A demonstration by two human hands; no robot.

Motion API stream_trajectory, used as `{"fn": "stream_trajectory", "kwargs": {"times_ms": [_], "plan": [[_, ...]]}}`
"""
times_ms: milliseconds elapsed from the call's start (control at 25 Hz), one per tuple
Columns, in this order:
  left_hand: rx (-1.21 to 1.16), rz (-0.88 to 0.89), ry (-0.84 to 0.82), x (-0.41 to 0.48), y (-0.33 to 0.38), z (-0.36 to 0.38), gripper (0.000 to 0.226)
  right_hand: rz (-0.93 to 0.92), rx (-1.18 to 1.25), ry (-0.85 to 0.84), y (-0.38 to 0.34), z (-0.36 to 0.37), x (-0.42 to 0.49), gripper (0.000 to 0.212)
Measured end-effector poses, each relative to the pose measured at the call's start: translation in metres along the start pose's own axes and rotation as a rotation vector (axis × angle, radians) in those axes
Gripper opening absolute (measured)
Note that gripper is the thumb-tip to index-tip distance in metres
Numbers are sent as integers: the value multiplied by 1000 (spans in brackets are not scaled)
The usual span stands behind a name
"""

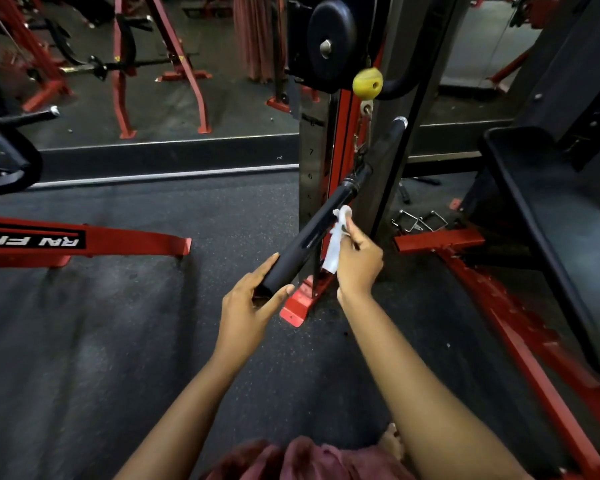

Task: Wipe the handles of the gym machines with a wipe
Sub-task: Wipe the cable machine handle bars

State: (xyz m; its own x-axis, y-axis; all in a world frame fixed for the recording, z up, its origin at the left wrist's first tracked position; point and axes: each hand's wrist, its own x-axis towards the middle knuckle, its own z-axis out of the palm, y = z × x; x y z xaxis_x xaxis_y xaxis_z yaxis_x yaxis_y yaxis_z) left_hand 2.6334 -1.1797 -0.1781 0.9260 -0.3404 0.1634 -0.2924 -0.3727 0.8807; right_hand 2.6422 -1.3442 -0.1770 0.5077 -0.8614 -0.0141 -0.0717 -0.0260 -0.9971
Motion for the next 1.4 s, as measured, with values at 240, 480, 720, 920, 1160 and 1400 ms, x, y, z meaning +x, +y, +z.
{"fn": "stream_trajectory", "kwargs": {"times_ms": [240,480,720,920,1160,1400], "plan": [[-90,-66,49,-5,-1,6,45,-495,-327,-288,6,-14,-52,36],[-425,-280,177,-8,-13,13,39,-778,-566,-405,-41,-25,0,33],[-129,-97,246,-9,-8,8,48,-831,-1267,-659,-64,20,65,31],[-74,-71,279,-11,-13,7,46,-913,-1261,-692,-56,18,7,29],[-55,-50,289,-14,-14,6,46,-933,-1080,-825,-55,4,0,25],[-30,-21,295,-15,-9,2,45,-844,-1323,-633,-61,20,32,31]]}}
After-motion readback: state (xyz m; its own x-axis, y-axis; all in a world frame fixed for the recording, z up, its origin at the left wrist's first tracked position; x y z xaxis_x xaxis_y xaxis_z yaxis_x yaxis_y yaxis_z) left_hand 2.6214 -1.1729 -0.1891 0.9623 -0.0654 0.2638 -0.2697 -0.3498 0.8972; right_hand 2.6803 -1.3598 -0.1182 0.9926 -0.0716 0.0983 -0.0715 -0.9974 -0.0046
